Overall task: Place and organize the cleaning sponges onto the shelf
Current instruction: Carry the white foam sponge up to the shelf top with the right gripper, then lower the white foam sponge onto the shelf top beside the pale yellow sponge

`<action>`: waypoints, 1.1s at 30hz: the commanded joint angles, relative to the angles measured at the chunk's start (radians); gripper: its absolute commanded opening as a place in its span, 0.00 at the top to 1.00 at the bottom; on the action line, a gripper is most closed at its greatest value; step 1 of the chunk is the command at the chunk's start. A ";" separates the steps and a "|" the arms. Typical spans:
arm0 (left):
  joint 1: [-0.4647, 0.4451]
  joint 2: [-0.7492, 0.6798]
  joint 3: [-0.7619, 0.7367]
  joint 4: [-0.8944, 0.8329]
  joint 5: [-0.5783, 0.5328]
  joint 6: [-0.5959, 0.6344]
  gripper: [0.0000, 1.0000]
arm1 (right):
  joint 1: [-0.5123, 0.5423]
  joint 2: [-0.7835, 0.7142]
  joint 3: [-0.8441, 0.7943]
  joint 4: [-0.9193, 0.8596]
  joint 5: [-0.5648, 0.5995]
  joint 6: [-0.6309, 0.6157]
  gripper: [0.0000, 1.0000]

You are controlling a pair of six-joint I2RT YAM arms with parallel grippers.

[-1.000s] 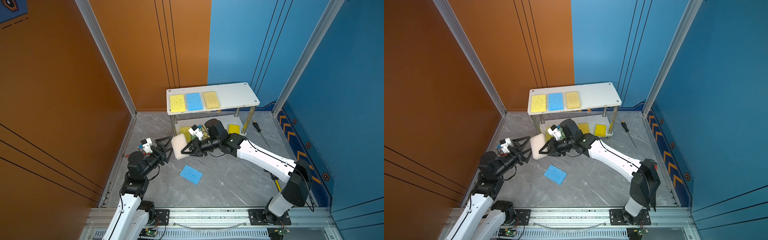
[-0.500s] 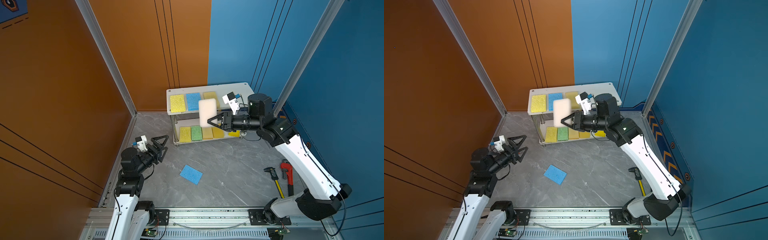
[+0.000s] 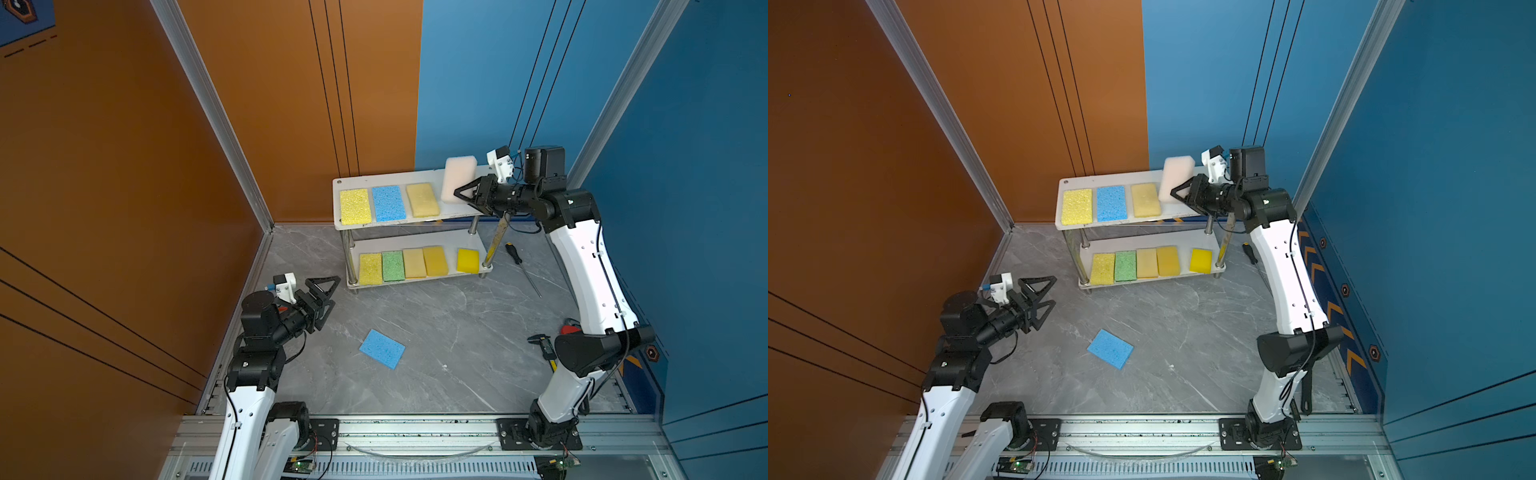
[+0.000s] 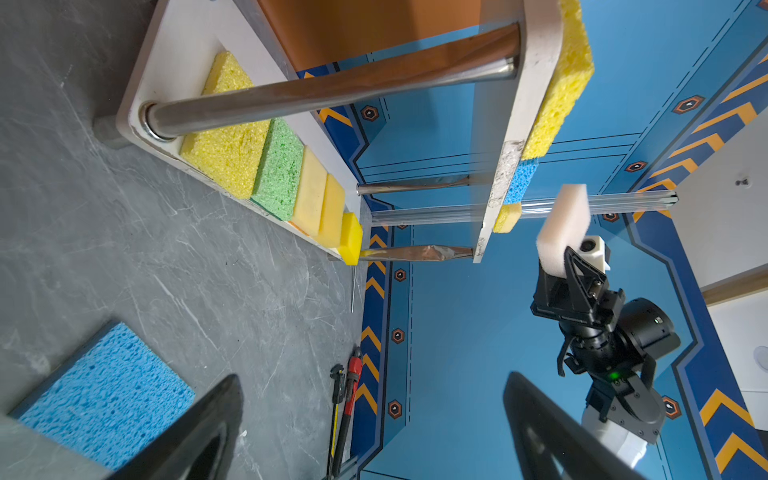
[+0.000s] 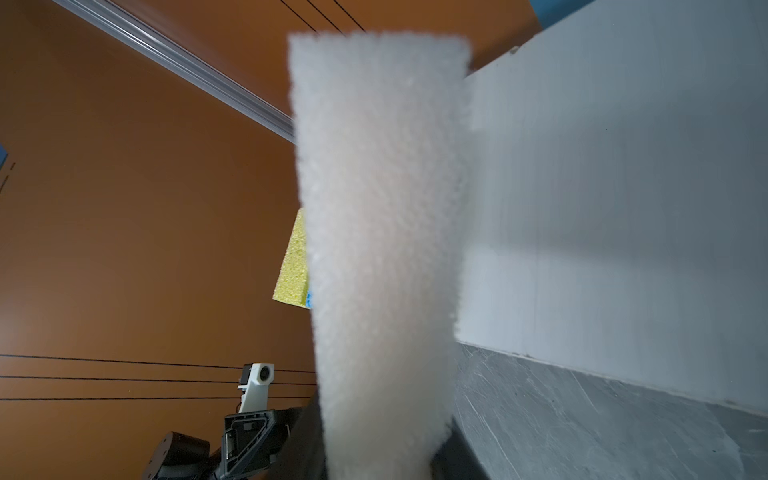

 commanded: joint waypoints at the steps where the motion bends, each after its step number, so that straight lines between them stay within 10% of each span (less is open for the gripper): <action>1: 0.015 -0.022 0.031 -0.067 0.033 0.040 0.02 | -0.011 0.022 0.047 -0.132 -0.001 -0.088 0.69; 33: 0.040 -0.133 0.011 -0.168 0.016 0.026 0.02 | -0.026 0.185 0.216 -0.162 -0.004 -0.090 0.54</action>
